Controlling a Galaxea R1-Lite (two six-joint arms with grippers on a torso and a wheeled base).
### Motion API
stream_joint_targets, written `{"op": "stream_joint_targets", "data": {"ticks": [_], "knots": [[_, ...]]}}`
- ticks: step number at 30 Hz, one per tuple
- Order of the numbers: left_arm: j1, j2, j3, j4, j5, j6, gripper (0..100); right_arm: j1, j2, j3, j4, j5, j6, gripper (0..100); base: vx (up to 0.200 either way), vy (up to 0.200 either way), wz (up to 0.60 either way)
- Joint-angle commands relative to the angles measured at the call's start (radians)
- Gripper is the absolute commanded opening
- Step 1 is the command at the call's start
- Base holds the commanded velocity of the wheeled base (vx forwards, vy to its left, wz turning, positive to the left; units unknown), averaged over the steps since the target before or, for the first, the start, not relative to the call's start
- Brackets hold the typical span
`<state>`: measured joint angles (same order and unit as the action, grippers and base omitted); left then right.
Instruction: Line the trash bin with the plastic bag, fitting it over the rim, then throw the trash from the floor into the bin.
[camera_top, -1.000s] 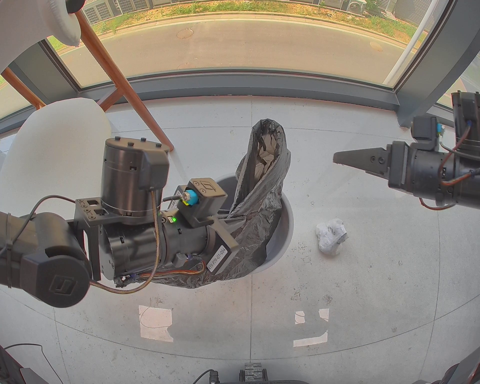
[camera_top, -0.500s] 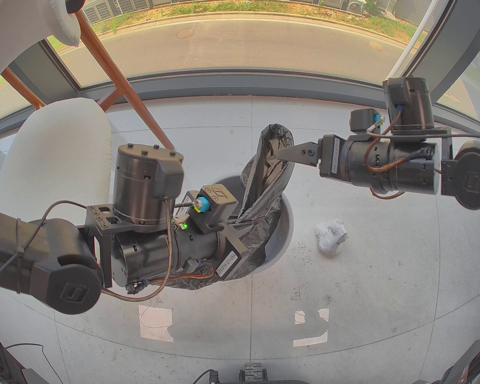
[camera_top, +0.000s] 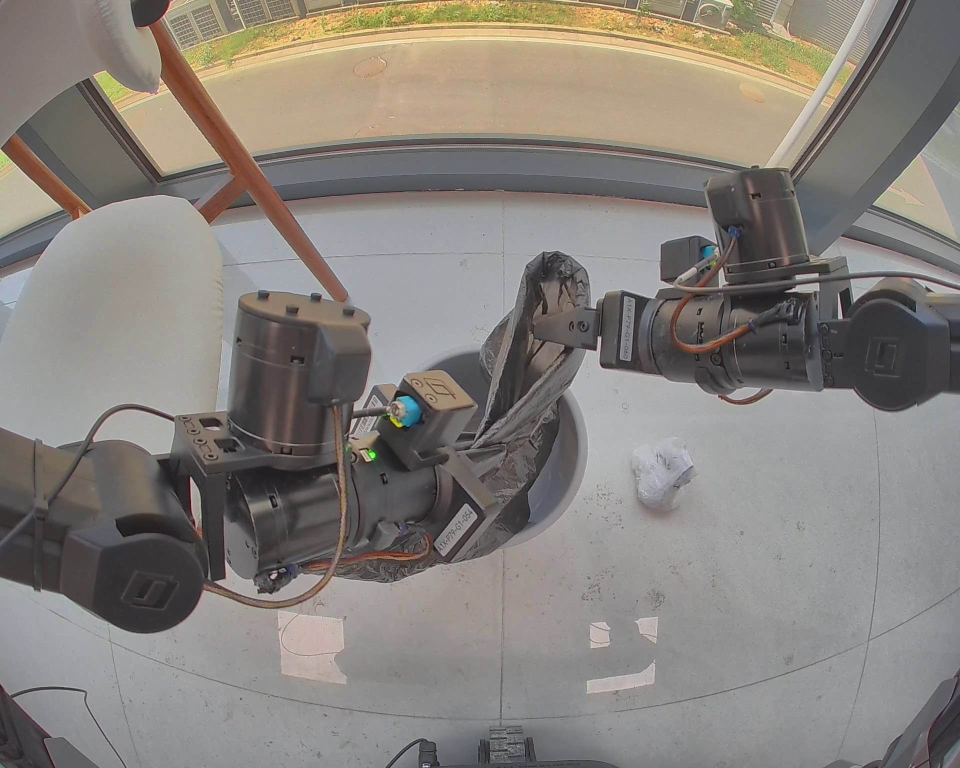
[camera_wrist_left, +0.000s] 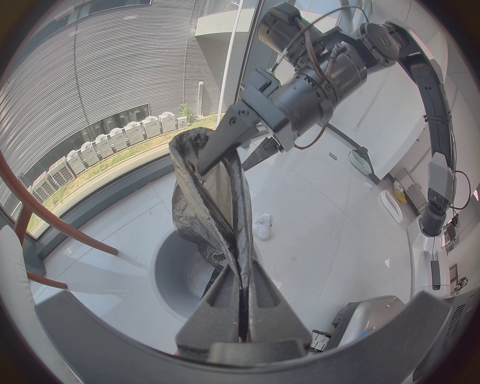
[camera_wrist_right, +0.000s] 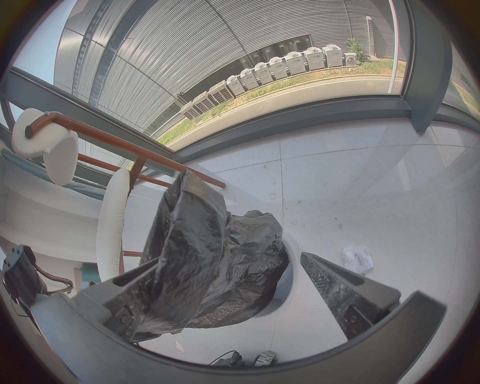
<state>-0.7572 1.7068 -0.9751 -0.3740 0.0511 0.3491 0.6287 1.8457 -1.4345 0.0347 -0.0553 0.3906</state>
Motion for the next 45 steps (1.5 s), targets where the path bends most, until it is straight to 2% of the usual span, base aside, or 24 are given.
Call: {"op": "stream_joint_targets", "data": {"ticks": [1,13,17,20,23,28,35,36,43,44,45], "knots": [[-0.001,-0.004,0.006,0.0,0.001,-0.001,0,0.016,0.01,0.016,-0.002,0.0,0.001,0,0.0,0.0,0.0],[0.003,0.004,0.019,0.0,0.0,-0.012,0,0.029,0.041,0.016,-0.004,-0.001,-0.003,0,0.0,0.0,0.0],[0.003,0.05,0.012,0.0,0.003,-0.084,0,0.011,0.055,0.031,-0.004,0.002,-0.044,0,0.0,0.0,0.0],[0.015,0.091,-0.017,-0.019,0.004,-0.084,0,-0.026,0.092,0.011,-0.024,0.014,-0.085,0,0.0,0.0,0.0],[0.032,0.122,-0.065,-0.045,0.036,-0.082,0,-0.038,0.135,-0.046,-0.09,0.015,-0.096,0,0.0,0.0,0.0],[0.03,0.159,-0.082,-0.048,0.127,-0.087,0,-0.038,0.167,-0.05,-0.102,0.017,-0.093,0,0.0,0.0,0.0],[0.001,0.2,-0.083,-0.048,0.133,-0.095,0,-0.061,0.165,0.023,-0.101,0.025,-0.104,0,0.0,0.0,0.0],[-0.017,0.22,-0.083,-0.049,0.133,-0.101,0,-0.081,0.165,0.066,-0.104,0.045,-0.115,0,0.0,0.0,0.0],[-0.051,0.307,-0.135,-0.051,0.127,-0.101,0,-0.121,0.178,0.137,-0.203,0.063,-0.141,0,0.0,0.0,0.0],[-0.057,0.32,-0.142,-0.049,0.121,-0.101,100,-0.124,0.182,0.138,-0.21,0.063,-0.141,0,0.0,0.0,0.0],[-0.057,0.32,-0.142,-0.049,0.121,-0.101,100,-0.124,0.182,0.138,-0.21,0.063,-0.141,0,0.0,0.0,0.0]]}}
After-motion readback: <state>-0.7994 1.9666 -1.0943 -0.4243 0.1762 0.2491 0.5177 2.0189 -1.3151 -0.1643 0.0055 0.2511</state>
